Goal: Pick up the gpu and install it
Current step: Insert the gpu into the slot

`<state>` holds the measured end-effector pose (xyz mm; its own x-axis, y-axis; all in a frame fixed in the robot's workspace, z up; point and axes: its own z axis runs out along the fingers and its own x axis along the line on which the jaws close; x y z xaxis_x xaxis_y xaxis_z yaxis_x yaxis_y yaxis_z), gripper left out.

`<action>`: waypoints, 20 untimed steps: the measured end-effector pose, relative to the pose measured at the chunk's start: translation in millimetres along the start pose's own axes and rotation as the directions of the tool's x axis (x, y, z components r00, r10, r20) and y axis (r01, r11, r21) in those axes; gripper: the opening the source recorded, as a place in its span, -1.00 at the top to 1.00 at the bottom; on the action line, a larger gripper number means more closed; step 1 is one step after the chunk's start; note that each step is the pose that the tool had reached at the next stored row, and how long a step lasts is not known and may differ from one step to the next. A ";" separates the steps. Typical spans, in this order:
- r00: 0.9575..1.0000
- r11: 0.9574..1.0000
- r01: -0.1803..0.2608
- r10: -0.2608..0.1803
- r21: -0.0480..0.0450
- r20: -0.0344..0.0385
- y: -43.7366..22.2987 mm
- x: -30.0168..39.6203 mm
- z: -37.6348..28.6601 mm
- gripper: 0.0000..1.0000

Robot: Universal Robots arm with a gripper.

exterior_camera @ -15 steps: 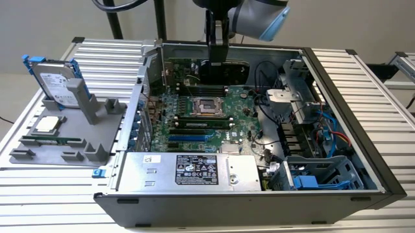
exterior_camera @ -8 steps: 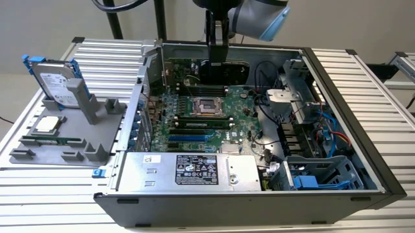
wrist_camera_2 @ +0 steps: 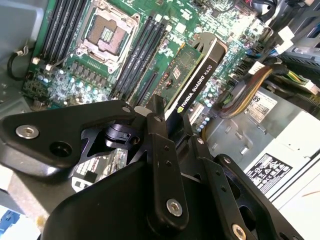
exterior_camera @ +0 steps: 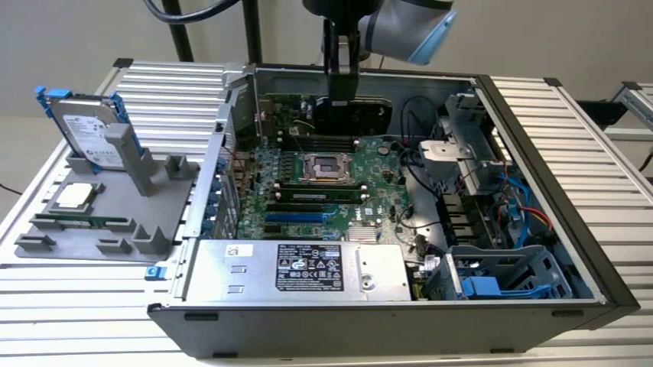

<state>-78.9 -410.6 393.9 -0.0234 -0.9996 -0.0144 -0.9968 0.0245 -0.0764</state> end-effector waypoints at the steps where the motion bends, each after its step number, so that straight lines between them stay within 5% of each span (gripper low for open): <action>1: 1.000 1.000 0.000 0.000 0.000 0.000 0.0 0.0 0.1 1.00; 20: 1.000 1.000 0.000 0.000 0.000 -0.001 0.5 -0.2 5.9 1.00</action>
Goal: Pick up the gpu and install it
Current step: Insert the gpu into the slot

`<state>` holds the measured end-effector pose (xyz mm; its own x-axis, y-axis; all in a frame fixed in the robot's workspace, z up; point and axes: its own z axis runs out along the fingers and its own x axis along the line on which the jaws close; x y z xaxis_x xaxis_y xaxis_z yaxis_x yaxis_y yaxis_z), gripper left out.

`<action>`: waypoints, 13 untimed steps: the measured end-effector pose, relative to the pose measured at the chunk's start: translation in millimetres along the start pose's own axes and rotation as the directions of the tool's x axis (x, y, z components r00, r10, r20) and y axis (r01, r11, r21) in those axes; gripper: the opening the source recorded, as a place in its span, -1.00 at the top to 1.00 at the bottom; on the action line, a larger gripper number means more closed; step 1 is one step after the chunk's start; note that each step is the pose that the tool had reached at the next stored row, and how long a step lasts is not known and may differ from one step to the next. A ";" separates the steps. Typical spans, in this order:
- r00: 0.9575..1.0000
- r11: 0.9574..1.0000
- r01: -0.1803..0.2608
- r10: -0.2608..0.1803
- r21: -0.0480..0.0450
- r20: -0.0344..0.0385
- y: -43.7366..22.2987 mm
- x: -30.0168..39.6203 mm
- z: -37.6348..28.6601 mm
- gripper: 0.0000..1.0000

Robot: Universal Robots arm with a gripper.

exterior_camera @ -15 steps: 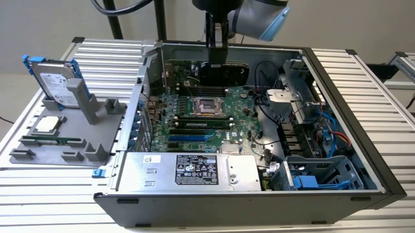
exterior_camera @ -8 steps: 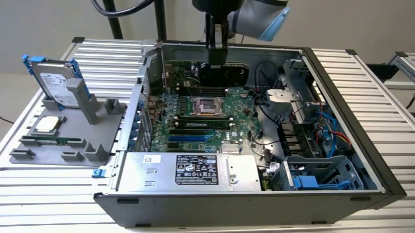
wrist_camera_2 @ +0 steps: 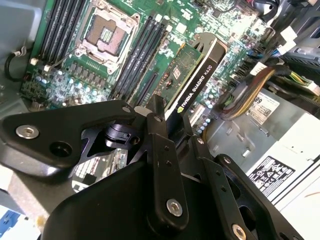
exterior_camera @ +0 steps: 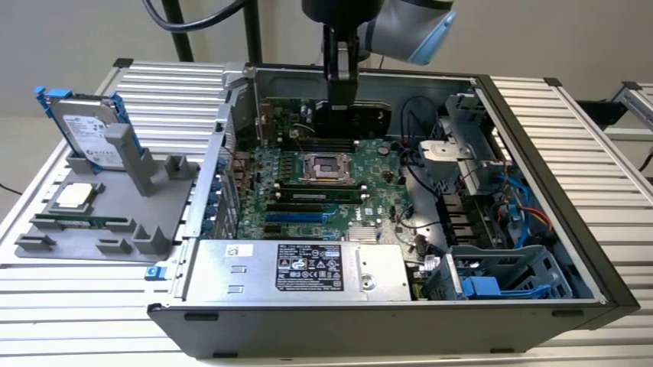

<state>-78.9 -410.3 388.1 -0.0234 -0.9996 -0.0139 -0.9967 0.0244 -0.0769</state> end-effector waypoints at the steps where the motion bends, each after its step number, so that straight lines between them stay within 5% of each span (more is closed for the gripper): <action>1: 1.000 1.000 0.000 0.000 0.000 0.000 0.0 0.0 0.5 1.00; 13: 1.000 1.000 0.000 0.000 0.000 -0.001 0.5 -0.4 6.0 1.00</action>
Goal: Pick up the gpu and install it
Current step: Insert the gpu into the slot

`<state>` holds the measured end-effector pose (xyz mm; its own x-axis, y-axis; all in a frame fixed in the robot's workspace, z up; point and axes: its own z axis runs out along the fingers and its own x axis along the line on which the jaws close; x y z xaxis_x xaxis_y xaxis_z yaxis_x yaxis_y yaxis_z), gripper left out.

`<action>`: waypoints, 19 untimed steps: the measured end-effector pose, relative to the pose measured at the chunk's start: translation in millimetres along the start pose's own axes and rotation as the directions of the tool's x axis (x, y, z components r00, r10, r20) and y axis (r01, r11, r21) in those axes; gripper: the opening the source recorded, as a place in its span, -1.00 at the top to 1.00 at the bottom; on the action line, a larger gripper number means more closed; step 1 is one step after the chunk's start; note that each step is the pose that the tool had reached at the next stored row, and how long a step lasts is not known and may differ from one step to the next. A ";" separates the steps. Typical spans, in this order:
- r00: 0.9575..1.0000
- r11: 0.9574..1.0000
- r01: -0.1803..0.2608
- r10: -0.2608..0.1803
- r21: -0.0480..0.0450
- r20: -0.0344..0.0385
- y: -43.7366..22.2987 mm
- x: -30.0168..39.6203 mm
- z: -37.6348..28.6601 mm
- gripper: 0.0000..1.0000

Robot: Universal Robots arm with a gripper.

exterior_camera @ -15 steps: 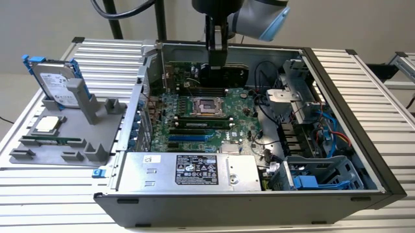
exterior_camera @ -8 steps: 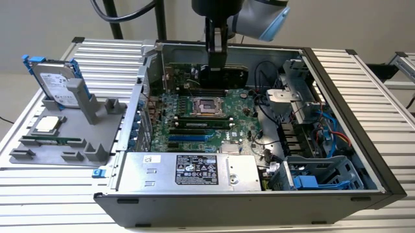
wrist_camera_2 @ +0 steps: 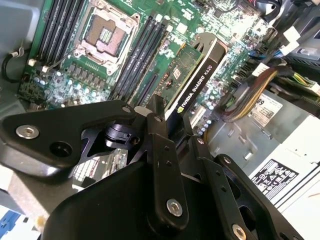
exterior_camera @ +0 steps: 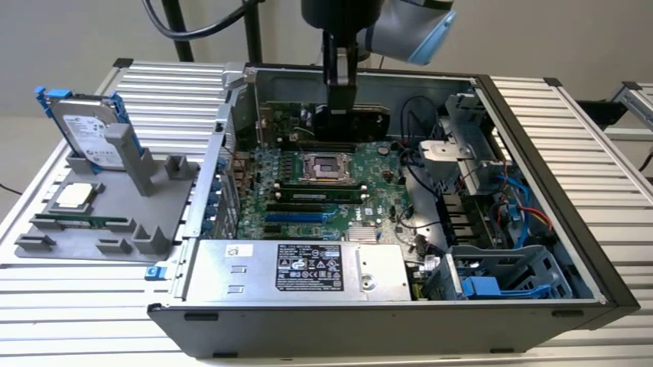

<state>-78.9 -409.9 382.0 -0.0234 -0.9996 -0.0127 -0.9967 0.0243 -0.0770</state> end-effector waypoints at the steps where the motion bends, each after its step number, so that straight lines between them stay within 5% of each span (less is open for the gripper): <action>1: 1.000 1.000 0.000 0.000 0.000 0.000 0.0 0.0 0.5 1.00; 19: 1.000 1.000 0.000 0.000 0.000 0.000 0.6 0.0 7.8 1.00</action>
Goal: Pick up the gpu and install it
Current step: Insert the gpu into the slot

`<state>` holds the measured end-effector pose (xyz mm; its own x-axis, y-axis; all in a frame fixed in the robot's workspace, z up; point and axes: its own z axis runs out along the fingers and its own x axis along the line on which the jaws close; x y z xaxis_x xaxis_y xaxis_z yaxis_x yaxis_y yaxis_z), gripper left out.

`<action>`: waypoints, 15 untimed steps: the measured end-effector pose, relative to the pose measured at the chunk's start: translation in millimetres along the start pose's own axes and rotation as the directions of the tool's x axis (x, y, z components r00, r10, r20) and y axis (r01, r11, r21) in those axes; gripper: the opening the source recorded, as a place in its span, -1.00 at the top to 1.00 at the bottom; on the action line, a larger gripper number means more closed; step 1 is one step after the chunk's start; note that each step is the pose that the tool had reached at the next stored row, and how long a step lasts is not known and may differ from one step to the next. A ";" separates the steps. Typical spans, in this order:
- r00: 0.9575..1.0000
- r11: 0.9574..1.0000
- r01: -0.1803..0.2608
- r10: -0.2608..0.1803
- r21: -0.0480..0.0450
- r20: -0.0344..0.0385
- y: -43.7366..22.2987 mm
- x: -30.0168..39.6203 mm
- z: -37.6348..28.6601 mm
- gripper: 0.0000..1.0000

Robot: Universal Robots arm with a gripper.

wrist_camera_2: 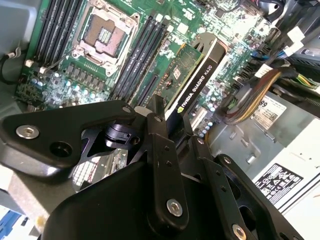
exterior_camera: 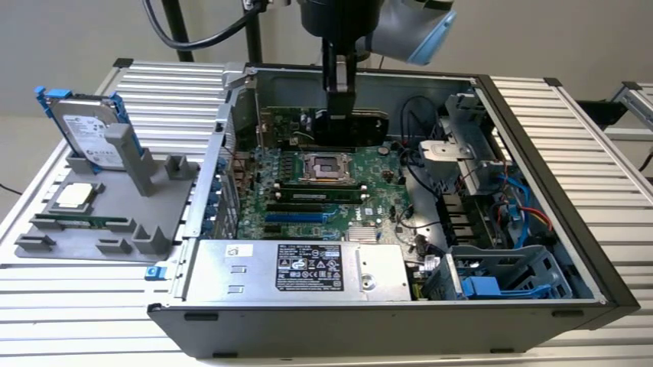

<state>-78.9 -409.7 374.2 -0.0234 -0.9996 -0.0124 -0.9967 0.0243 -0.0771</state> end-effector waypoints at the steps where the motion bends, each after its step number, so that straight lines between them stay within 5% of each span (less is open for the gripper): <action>1: 1.000 1.000 0.000 0.000 0.000 0.000 0.0 0.0 0.3 1.00; 15: 1.000 1.000 0.000 0.000 0.000 0.000 0.3 0.0 4.1 1.00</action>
<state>-78.9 -409.7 370.1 -0.0234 -0.9997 -0.0122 -0.9967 0.0243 -0.0772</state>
